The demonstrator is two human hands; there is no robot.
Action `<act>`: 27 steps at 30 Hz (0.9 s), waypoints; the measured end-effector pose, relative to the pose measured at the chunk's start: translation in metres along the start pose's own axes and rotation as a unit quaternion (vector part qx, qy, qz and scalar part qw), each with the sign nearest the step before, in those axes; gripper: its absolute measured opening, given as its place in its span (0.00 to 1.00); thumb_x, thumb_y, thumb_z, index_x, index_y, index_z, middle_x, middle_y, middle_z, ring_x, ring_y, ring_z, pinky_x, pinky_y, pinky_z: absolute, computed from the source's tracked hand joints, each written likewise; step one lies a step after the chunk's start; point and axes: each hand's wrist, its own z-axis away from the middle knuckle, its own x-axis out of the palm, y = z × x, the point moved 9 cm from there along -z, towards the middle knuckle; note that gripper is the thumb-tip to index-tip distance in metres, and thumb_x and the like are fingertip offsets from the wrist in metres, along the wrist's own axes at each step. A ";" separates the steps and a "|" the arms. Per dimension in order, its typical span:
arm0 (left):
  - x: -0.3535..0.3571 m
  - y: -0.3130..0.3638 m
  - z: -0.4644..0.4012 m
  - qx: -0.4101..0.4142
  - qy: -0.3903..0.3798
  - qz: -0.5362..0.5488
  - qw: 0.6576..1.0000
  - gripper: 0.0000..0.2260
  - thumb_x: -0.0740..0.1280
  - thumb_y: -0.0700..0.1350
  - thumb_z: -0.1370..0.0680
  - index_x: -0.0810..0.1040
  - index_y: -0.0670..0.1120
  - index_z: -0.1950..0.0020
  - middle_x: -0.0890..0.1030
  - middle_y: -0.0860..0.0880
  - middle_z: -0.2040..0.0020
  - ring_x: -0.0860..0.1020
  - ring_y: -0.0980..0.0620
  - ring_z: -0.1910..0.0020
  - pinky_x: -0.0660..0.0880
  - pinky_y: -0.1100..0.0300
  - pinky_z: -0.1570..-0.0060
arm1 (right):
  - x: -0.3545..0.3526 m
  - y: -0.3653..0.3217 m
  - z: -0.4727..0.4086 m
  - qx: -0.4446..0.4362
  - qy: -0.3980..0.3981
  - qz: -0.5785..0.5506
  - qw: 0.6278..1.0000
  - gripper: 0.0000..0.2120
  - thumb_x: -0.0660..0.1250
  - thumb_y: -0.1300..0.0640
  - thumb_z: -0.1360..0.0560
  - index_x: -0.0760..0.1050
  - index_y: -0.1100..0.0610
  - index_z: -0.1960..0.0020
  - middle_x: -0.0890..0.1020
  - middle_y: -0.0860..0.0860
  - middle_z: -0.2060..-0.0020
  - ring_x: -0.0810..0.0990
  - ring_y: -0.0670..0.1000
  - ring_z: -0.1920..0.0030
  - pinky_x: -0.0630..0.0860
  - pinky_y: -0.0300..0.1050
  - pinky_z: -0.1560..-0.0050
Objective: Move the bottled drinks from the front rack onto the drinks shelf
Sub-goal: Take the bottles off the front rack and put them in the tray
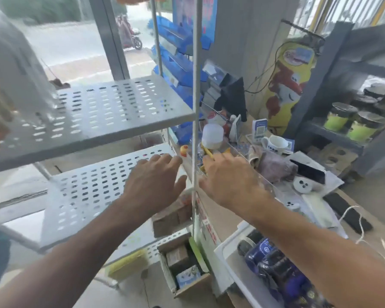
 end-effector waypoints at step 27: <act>-0.081 -0.304 0.059 -0.224 0.177 0.000 0.958 0.16 0.60 0.54 0.21 0.74 0.47 0.38 0.81 0.47 0.46 0.80 0.44 0.52 0.76 0.51 0.57 | -0.078 -0.274 -0.268 -0.086 0.118 -0.396 0.907 0.45 0.71 0.41 0.27 0.49 0.57 0.23 0.65 0.59 0.28 0.68 0.59 0.31 0.68 0.53 0.34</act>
